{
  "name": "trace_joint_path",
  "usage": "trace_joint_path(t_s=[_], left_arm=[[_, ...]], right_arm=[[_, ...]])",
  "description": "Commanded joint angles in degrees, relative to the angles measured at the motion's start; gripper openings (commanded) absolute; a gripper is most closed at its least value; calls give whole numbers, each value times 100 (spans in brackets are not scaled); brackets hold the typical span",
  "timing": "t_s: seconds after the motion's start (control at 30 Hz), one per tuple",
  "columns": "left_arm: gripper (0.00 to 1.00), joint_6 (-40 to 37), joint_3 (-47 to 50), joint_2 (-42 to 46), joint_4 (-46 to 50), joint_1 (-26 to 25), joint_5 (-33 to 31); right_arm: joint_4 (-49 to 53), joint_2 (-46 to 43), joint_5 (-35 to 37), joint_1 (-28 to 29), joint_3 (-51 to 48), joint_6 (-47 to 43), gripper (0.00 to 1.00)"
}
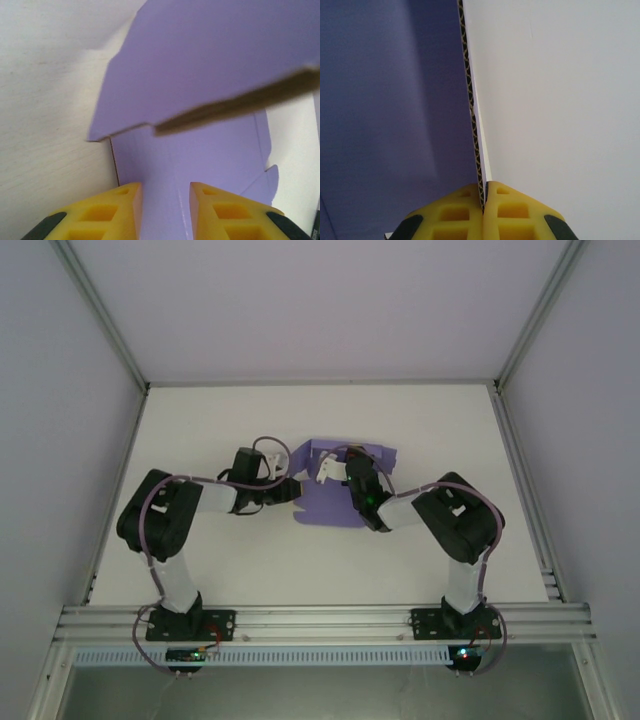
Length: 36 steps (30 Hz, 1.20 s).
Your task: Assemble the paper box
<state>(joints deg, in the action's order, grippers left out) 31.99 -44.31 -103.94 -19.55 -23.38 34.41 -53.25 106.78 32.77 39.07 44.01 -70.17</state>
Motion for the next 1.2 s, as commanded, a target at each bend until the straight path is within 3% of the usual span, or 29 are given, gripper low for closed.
trace_joint_path(t_s=[0.0,0.17,0.27,0.4,0.5,0.57,0.67,0.77,0.9,1.17], left_arm=[[29,-109,98,-250,194,-18,-175],[29,-67,20,-267,135,-9,-211],[37,-180,-18,142,321,8,-168],[55,-451,-61,1040,868,26,-342],[73,-714,-136,1649,1404,102,-993],[78,-781,-233,1824,1753,252,-1685],[75,-780,-423,1558,1940,592,-2149],[63,-1057,-705,1046,1792,686,-1687],[56,-1564,-1057,670,1532,467,-1014],[54,-2028,-1607,205,1683,-20,-981]], right_arm=[[447,-74,-126,-25,-132,437,0],[448,-113,-165,-54,-156,403,0],[474,-149,-210,-74,-195,379,0],[444,-157,-153,-79,-236,363,0],[400,-167,-130,-72,-263,362,0],[404,-162,-119,-62,-270,370,0],[390,-138,-97,-57,-275,367,0],[402,-145,-96,-74,-292,380,0],[435,-175,-90,-71,-298,403,0],[474,-210,-60,-10,-289,414,0]])
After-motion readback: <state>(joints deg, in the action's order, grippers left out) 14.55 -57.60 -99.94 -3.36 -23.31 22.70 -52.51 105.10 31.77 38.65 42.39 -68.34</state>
